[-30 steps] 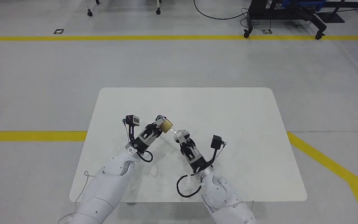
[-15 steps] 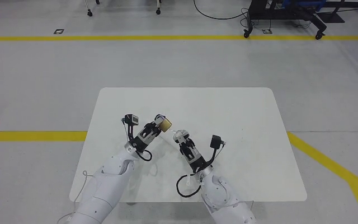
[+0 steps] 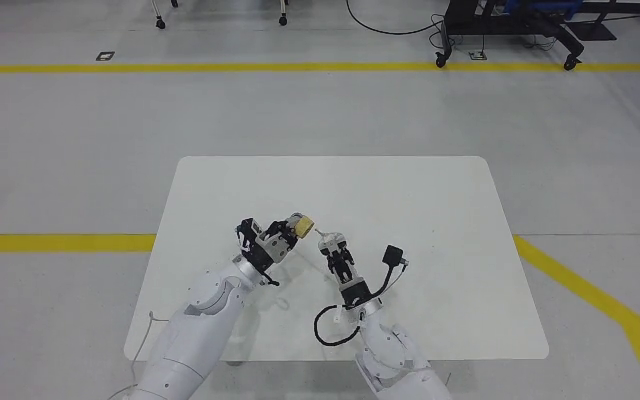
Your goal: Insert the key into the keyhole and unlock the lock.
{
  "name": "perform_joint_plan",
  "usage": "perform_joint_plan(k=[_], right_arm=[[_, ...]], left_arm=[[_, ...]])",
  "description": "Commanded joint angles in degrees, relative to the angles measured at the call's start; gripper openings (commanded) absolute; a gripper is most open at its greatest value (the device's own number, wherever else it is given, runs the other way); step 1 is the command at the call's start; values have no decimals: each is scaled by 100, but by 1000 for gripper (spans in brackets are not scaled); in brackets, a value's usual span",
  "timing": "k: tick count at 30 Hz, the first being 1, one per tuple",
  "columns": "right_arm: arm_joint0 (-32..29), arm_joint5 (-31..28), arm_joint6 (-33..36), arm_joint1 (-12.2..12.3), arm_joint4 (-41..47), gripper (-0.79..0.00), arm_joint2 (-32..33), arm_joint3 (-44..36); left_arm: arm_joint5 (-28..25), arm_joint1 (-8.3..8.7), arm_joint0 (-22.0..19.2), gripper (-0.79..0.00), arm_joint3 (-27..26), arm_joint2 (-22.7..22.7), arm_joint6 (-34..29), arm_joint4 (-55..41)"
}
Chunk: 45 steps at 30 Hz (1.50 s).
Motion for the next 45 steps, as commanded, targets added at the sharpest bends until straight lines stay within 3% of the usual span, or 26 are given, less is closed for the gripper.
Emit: perform_joint_plan(k=[1,9,19,45], right_arm=[[-35,53,8,-2,7,-785,7,-68],[-68,241,-59,-24,-270,-785,-71,-76],[4,307,-612,-89,-837,-785,-230,119],[120,499,-822,-209,-880,-785,-251,310]], left_arm=[[-46,-11,-13,-785,6,22,75,69],[-128,-49,-15,-785,4,84,254,230],[-221,-77,25,-785,-42,108,445,462],[-344,-126,139,-785,-155,12,628,643]])
